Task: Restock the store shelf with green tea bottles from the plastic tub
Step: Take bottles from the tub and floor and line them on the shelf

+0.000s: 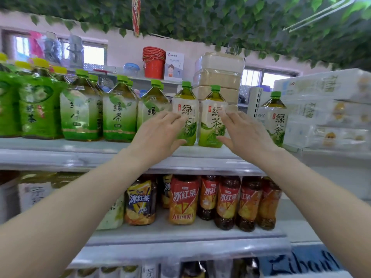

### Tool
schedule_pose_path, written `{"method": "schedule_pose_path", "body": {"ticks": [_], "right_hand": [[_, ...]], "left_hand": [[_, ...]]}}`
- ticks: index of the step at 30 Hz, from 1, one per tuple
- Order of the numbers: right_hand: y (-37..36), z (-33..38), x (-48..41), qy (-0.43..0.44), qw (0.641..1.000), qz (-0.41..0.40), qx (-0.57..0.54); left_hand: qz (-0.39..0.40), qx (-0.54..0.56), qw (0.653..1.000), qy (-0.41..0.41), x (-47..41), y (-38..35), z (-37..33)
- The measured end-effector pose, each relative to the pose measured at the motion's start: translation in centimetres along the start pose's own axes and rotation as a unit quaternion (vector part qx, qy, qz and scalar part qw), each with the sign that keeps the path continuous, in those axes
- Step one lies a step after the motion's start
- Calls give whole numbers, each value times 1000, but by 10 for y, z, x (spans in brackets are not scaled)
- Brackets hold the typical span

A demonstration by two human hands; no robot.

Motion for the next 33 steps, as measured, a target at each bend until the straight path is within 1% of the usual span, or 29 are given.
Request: {"method": "schedule_pose_path", "body": {"ticks": [3,7,12,15,18,21,26,28,33], "right_hand": [[7,21,30,-14,1000,22,-3],[11,53,77,-7,1000,27,5],[-12,99,161,-18,999,42,-25],[-34,131,215,-26,997,51,-56],[-68,164,270,-41,989,102,-95],[-105,196,327,-56,977,148,-141],[-160,242,421,-113,952,184,-218],[-185,262,456,-133,933,203,-266],[-264,311,560,-197,874,285,-341]], "left_hand": [[8,39,999,-7,28,8,-5],[13,86,996,-20,72,11,-16],[39,138,989,-41,151,-6,-42],[74,178,980,-45,205,-31,-60],[141,227,963,-45,263,-68,-80],[204,265,942,-36,325,-101,-99],[272,310,911,5,430,-147,-135],[295,330,897,17,471,-168,-154],[379,375,844,52,578,-225,-207]]}}
Point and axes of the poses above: each hand's wrist, its own x-axis away from the middle knuckle, its own y-axis out of the back of the hand, z = x × y, the point moved 9 cm from there along -x, towards the middle knuckle, and after that the axes turned 3 degrees about y, right-handed, at the moved point
